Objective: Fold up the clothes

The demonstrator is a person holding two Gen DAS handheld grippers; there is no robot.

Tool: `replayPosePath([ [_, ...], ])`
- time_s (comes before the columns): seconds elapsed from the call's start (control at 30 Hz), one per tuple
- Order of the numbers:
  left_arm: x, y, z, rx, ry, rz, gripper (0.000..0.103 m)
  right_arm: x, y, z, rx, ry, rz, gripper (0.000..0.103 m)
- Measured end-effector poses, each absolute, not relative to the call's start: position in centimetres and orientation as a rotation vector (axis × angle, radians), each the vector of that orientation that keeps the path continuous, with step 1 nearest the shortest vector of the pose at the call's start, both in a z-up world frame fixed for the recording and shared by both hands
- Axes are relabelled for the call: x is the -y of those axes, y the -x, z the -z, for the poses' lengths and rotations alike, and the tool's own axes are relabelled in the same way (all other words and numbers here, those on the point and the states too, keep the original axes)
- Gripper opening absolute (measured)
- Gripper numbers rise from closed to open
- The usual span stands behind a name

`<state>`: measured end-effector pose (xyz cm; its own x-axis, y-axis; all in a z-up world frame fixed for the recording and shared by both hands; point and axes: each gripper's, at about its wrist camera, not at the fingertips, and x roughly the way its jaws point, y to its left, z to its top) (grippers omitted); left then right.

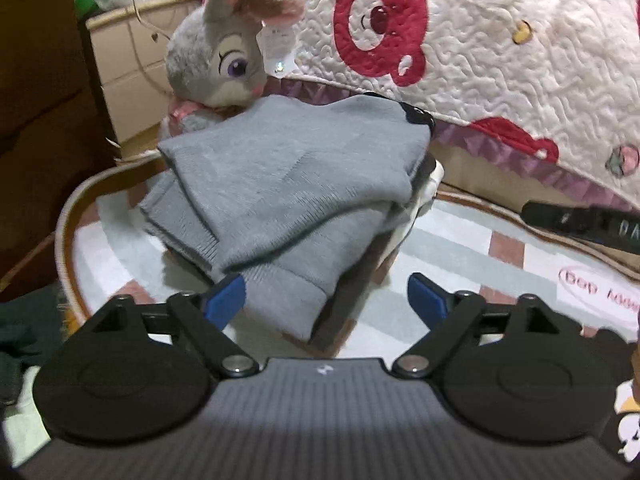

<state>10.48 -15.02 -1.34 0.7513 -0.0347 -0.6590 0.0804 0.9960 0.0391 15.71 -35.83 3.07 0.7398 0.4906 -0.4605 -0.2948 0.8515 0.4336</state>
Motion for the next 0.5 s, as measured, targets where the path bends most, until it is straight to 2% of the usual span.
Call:
replayPosePath([
  [0.17,17.7,-6.1,-0.1,-0.698,-0.129,0.038,0.099,35.7,-10.8,-5.4,-0.637,-0.255,-0.445,0.055],
  [0.27,18.6,-4.0,-0.5,-0.687,-0.165,0.008,0.102,36.0,-7.8,-6.9,-0.639,-0.214,-0.436,0.059],
  [0.5,20.0,-1.3,-0.8,-0.728,-0.215,-0.004,0.103,37.3,-2.5,-7.9,-0.603,-0.222,-0.429,0.061],
])
